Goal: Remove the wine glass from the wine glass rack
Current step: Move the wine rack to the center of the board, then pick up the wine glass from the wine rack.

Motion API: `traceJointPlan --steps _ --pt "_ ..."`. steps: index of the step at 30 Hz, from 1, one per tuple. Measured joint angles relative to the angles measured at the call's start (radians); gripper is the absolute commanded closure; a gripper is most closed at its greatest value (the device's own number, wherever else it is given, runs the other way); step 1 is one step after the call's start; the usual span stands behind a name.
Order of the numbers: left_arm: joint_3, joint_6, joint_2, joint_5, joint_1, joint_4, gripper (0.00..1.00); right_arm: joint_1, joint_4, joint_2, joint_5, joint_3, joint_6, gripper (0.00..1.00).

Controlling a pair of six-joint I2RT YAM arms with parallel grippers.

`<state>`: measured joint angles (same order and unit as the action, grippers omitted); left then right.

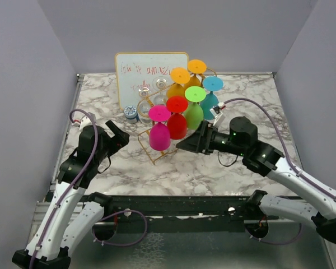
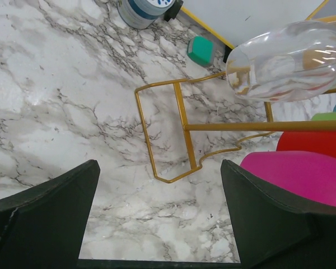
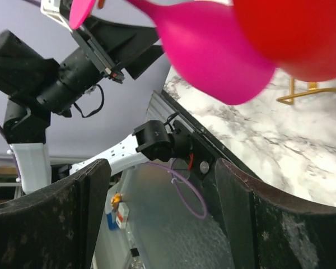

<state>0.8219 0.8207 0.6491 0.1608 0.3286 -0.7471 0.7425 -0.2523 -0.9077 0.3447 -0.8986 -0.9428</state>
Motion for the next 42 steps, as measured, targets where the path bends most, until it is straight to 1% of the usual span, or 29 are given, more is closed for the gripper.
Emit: traceJointPlan --steps 3,5,7,8,11,15,18,23,25,34,42 --pt "0.037 -0.036 0.010 0.000 0.000 -0.003 0.09 0.129 0.044 -0.070 -0.104 -0.035 -0.013 0.24" --pt "0.068 -0.064 0.017 -0.003 0.000 -0.003 0.09 0.176 0.089 -0.106 -0.164 -0.040 -0.027 0.25" --pt "0.096 -0.083 0.026 -0.011 0.000 -0.003 0.09 0.197 0.124 -0.129 -0.217 -0.040 -0.042 0.31" --pt "0.111 -0.093 0.032 -0.018 0.000 -0.003 0.09 0.201 0.134 -0.136 -0.243 -0.045 -0.049 0.32" --pt "0.146 -0.111 0.041 -0.040 0.000 -0.002 0.09 0.201 0.161 -0.161 -0.305 -0.082 -0.071 0.32" --pt "0.182 -0.137 0.071 -0.068 0.000 -0.002 0.09 0.201 0.224 -0.206 -0.339 -0.150 -0.111 0.35" --pt "0.188 -0.148 0.083 -0.084 0.000 -0.002 0.09 0.204 0.264 -0.232 -0.355 -0.166 -0.143 0.39" --pt "0.189 -0.157 0.096 -0.108 0.000 -0.003 0.09 0.206 0.274 -0.267 -0.393 -0.184 -0.172 0.46" --pt "0.189 -0.158 0.096 -0.115 0.000 -0.003 0.09 0.206 0.274 -0.274 -0.411 -0.190 -0.179 0.51" --pt "0.189 -0.164 0.096 -0.127 0.000 -0.003 0.09 0.206 0.278 -0.279 -0.454 -0.212 -0.195 0.53" --pt "0.189 -0.168 0.097 -0.127 0.000 -0.003 0.09 0.206 0.276 -0.280 -0.468 -0.212 -0.208 0.65"
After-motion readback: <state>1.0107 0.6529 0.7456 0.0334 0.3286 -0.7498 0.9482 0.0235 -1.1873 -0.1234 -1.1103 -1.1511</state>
